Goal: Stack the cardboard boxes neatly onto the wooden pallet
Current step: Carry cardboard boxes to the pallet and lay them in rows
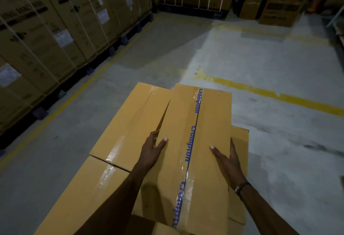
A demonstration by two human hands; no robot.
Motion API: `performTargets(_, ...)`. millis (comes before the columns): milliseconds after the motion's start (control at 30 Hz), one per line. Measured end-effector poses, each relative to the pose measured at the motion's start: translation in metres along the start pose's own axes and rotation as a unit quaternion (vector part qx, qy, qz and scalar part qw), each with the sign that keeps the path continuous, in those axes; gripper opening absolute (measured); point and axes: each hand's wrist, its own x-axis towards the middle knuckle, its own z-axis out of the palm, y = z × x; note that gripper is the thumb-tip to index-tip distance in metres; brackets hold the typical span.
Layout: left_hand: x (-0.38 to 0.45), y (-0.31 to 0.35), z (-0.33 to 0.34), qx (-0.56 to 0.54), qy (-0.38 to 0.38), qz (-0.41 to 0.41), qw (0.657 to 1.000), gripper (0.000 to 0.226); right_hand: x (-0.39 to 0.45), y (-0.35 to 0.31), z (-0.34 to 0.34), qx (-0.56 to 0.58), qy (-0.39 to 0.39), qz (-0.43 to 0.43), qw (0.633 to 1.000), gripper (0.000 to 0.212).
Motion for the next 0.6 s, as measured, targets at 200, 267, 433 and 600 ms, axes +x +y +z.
performTargets(200, 0.070, -0.071, 0.007, 0.072, 0.003, 0.036, 0.997, 0.064, 0.050, 0.058, 0.028, 0.017, 0.004, 0.009, 1.000, 0.086)
performTargets(267, 0.087, -0.091, 0.011, 0.093, -0.001, 0.035, 0.995, 0.064, 0.065, 0.074, 0.035, 0.019, 0.005, 0.009, 1.000, 0.086)
performTargets(433, 0.117, -0.127, 0.019, 0.136, 0.007, 0.041, 0.990, 0.062, 0.096, 0.106, 0.047, 0.001, 0.016, 0.008, 1.000, 0.089)
performTargets(600, 0.127, -0.151, 0.022, 0.154, 0.015, 0.057, 0.986, 0.066, 0.111, 0.122, 0.057, -0.013, 0.013, 0.008, 1.000, 0.094)
